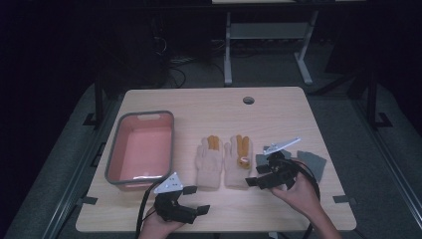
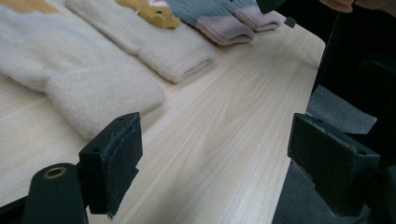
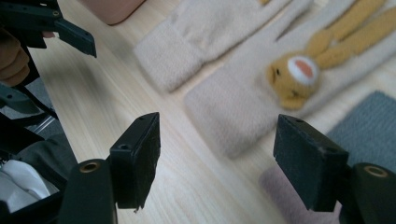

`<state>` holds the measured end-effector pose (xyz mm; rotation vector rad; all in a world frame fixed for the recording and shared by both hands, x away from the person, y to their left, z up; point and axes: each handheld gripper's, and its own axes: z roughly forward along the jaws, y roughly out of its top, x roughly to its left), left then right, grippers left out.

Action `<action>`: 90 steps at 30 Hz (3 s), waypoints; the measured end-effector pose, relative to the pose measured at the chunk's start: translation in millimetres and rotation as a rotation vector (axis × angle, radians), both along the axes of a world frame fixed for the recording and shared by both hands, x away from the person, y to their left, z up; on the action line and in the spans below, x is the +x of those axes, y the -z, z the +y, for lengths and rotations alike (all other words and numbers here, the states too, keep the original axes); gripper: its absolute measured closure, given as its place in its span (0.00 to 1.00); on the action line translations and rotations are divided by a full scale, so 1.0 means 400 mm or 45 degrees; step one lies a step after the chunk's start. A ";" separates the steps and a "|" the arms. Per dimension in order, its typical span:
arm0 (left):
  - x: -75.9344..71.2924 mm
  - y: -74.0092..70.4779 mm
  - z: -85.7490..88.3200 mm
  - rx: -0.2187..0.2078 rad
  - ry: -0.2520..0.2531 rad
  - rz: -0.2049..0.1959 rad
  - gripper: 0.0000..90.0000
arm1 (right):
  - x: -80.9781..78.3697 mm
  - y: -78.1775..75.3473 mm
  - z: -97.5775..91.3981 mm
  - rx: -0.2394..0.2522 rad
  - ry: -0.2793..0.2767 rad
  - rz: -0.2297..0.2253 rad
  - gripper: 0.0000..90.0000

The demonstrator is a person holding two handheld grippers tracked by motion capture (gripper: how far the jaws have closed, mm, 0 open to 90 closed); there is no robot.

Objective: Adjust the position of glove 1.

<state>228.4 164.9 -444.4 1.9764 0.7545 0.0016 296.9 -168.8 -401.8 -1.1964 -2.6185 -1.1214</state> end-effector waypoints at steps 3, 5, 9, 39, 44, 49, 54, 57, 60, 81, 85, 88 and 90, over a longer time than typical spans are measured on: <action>-0.002 -0.002 0.001 -0.006 -0.003 -0.005 0.20 | 0.013 -0.007 0.010 0.000 -0.017 0.003 0.35; -0.003 -0.002 0.004 -0.004 -0.006 -0.006 0.20 | 0.025 -0.014 0.020 -0.016 -0.027 -0.002 0.35; -0.005 -0.006 0.006 -0.023 -0.024 -0.004 0.20 | 0.047 -0.020 0.036 -0.031 -0.040 -0.015 0.36; -0.012 -0.002 -0.013 0.011 0.015 -0.016 0.20 | 0.185 0.051 0.104 -0.236 -0.044 0.037 0.45; -0.012 -0.001 -0.014 0.012 0.018 -0.016 0.20 | 0.195 0.062 0.108 -0.288 -0.019 0.029 0.53; -0.012 -0.002 -0.012 0.011 0.011 -0.017 0.20 | 0.203 0.086 0.117 -0.355 -0.002 0.049 0.55; -0.011 -0.002 -0.010 0.013 0.009 -0.018 0.20 | 0.203 0.094 0.131 -0.393 0.009 0.033 0.58; -0.012 -0.002 -0.011 0.011 0.010 -0.018 0.20 | 0.203 0.096 0.138 -0.412 0.010 0.027 0.60; -0.013 -0.002 -0.012 0.014 0.011 -0.017 0.20 | 0.199 0.095 0.141 -0.433 0.013 0.009 0.63; -0.017 -0.006 -0.009 0.015 0.006 -0.026 0.20 | 0.162 0.043 0.137 -0.412 -0.012 -0.052 0.72; -0.019 -0.006 -0.010 0.013 0.003 -0.025 0.20 | 0.150 0.017 0.140 -0.409 -0.014 -0.082 0.73; -0.022 -0.008 -0.010 0.005 0.002 -0.028 0.20 | 0.144 -0.006 0.144 -0.398 -0.019 -0.095 0.73; -0.024 -0.010 -0.009 0.008 0.005 -0.034 0.20 | 0.140 -0.021 0.146 -0.394 -0.026 -0.110 0.73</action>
